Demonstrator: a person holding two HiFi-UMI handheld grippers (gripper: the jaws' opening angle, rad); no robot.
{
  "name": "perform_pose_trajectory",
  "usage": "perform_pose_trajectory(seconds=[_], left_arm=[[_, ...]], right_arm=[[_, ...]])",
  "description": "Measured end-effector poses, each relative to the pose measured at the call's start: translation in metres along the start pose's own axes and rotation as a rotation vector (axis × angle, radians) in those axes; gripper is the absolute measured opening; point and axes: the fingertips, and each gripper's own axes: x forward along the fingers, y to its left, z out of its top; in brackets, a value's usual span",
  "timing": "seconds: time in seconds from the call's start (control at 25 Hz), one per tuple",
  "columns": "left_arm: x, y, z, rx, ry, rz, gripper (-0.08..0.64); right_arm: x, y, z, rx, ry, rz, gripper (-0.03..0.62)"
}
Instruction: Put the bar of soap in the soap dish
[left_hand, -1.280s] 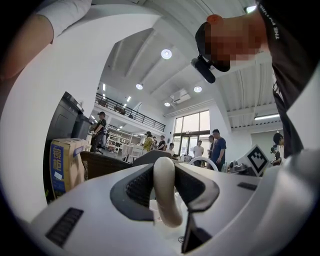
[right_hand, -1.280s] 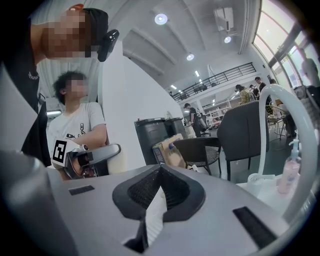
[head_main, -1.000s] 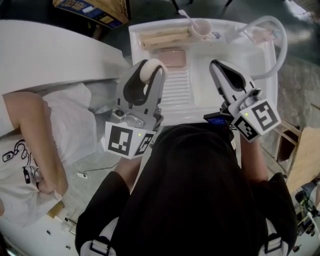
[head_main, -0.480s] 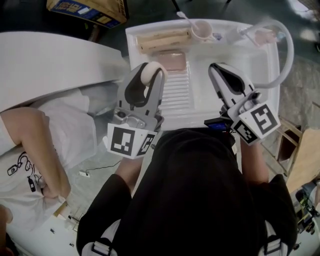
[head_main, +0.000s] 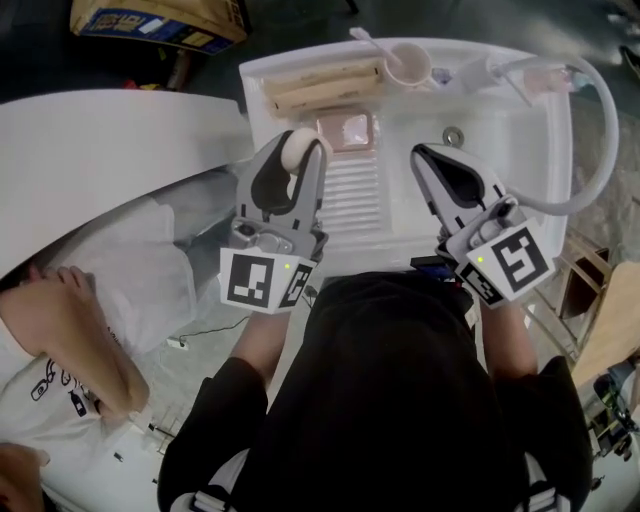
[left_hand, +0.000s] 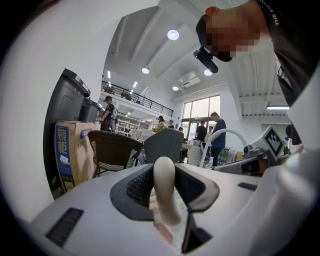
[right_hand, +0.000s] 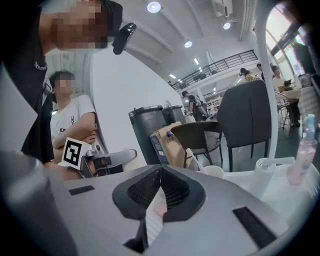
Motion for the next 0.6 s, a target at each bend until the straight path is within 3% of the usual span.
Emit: perform_pose_trajectory(seconds=[0.6], left_arm=[[0.032, 0.022, -0.081, -0.034, 0.095, 0.031, 0.122]], right_arm=[[0.020, -0.014, -0.036, 0.040, 0.045, 0.010, 0.021]])
